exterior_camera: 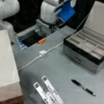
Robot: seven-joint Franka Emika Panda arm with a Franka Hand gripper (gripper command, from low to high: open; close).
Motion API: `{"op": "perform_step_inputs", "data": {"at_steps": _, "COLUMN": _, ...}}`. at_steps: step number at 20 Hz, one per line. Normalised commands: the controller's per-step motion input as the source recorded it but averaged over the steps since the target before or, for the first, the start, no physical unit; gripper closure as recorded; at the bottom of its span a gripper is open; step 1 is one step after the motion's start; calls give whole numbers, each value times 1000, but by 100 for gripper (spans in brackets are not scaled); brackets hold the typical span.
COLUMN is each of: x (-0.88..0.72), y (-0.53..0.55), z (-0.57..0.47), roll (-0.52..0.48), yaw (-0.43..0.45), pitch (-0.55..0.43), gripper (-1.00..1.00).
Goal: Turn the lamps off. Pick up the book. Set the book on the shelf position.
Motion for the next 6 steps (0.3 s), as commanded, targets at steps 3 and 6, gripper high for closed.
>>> {"op": "perform_step_inputs", "data": {"at_steps": 3, "x": 5, "y": -15, "z": -280, "roll": 84, "yaw": -104, "pitch": -162, "gripper": -100}}
{"op": "perform_step_inputs", "data": {"at_steps": 6, "x": -28, "y": -59, "z": -292, "roll": -10, "yaw": -57, "pitch": -171, "gripper": -100}}
